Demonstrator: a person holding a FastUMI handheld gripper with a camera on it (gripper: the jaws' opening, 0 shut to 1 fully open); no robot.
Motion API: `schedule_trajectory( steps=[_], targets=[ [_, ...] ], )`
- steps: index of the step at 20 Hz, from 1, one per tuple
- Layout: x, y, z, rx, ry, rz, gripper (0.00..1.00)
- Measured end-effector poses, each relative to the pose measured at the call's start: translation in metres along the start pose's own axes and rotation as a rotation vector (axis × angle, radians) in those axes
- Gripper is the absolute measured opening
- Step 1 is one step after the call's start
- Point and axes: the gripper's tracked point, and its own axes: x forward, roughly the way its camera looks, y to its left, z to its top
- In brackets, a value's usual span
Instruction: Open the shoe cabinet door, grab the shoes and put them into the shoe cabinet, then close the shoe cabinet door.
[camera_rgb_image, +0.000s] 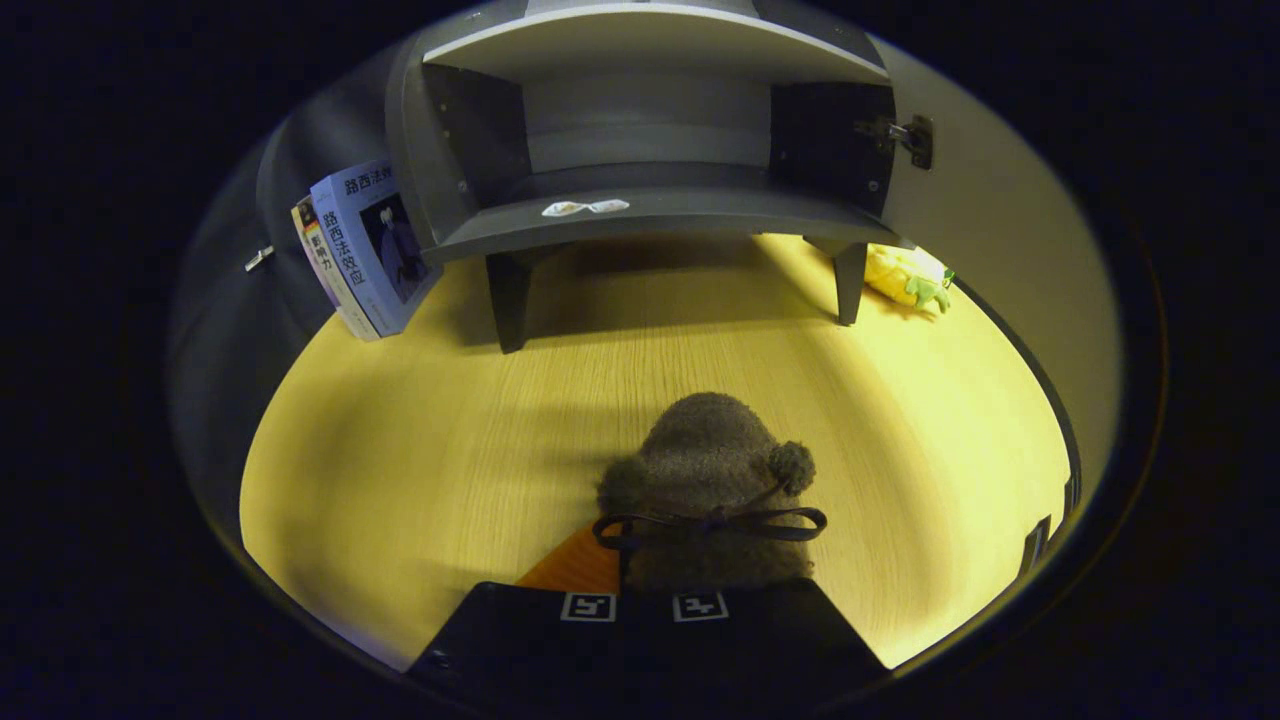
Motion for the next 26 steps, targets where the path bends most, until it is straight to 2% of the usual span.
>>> schedule_trajectory(
  steps=[8,12,20,26],
  targets=[
    [-0.108,-0.015,0.089,0.032,-0.106,0.009,0.06],
    [-0.148,-0.017,0.140,0.018,-0.185,0.009,0.06],
    [-0.184,-0.002,0.228,-0.017,-0.320,0.031,0.06],
    [-0.187,-0.004,0.290,-0.028,-0.381,0.016,0.06]
  ],
)
